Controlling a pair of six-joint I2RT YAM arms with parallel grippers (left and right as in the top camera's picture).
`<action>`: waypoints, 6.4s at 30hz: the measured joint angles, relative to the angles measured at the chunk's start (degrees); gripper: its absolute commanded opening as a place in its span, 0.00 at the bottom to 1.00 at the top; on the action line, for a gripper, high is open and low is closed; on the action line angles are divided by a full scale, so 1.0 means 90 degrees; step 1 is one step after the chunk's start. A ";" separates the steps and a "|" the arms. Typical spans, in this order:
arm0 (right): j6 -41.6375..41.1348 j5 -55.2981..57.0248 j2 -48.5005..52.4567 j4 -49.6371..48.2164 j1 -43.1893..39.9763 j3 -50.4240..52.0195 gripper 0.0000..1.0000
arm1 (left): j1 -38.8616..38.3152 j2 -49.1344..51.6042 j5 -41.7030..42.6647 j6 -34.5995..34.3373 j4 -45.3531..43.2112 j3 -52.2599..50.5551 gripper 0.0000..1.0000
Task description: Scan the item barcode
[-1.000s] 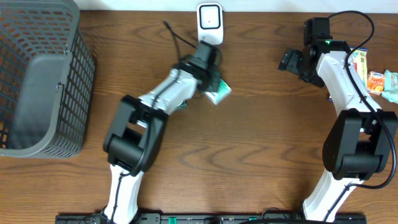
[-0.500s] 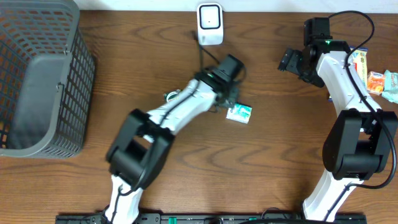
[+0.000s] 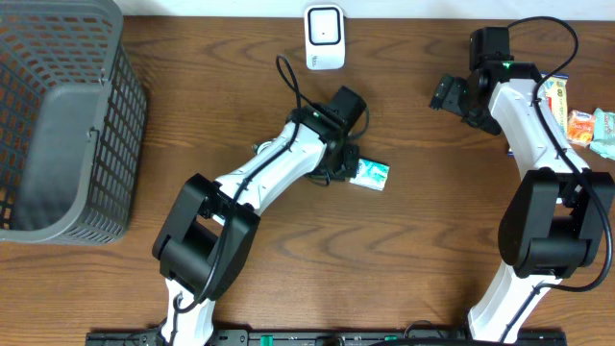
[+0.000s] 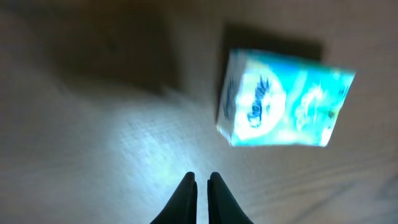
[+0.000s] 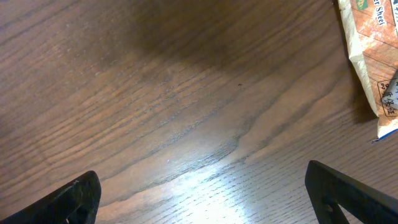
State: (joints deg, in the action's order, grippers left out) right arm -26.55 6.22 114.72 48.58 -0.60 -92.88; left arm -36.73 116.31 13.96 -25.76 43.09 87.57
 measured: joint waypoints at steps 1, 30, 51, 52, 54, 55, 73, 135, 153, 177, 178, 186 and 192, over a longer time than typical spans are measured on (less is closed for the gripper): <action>0.0000 0.0000 0.0000 0.0002 0.0000 0.0000 0.99 | -0.0032 0.0000 0.0107 -0.0056 0.0000 -0.0061 0.08; 0.0000 0.0000 0.0000 0.0002 0.0000 0.0000 0.99 | -0.0937 0.0733 0.0845 -0.0648 -0.1345 -0.0119 0.08; 0.0000 0.0000 0.0002 0.0000 0.0000 0.0000 0.99 | 0.1326 0.0748 0.0381 -0.0274 -0.3665 -0.0124 0.09; 0.0000 0.0000 0.0000 0.0002 0.0000 0.0000 0.99 | 0.1411 0.0741 0.0544 -0.0272 -0.3660 -0.0124 0.08; 0.0000 0.0000 0.0002 0.0002 0.0000 0.0000 0.99 | 0.1511 0.0641 0.0986 -0.0255 -0.3602 -0.0124 0.08; 0.0000 0.0000 0.0002 0.0002 0.0000 0.0000 0.99 | 0.1501 0.0566 0.1185 -0.0253 -0.3548 -0.0124 0.08; 0.0000 0.0000 0.0002 0.0002 0.0000 0.0000 0.99 | -0.0707 0.0430 0.0964 -0.0095 -0.2239 -0.0119 0.08; 0.0000 0.0000 0.0002 0.0002 0.0000 0.0000 0.99 | 0.2849 -0.1547 -0.2140 0.1064 0.1435 -0.0002 1.00; 0.0000 0.0000 0.0002 0.0002 0.0000 0.0000 0.99 | 0.3191 -0.1547 -0.2215 0.1064 0.1838 -0.0002 0.98; 0.0000 0.0000 0.0002 0.0002 0.0000 0.0000 0.99 | 0.3191 -0.1547 -0.2215 0.1064 0.1836 -0.0002 0.98; 0.0000 0.0000 0.0002 0.0002 0.0000 0.0000 0.99 | 0.3191 -0.1547 -0.2215 0.1064 0.1838 -0.0002 0.98; 0.0000 0.0000 0.0002 0.0002 0.0000 0.0000 0.99 | 0.3191 -0.1547 -0.2215 0.1064 0.1838 -0.0002 0.98; 0.0000 0.0000 0.0002 0.0002 0.0000 0.0000 0.99 | 0.3191 -0.1547 -0.2215 0.1064 0.1838 -0.0002 0.98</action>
State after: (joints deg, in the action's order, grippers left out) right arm -26.55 6.22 114.74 48.60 -0.60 -92.88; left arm -8.01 102.39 -5.98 -16.19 59.64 87.55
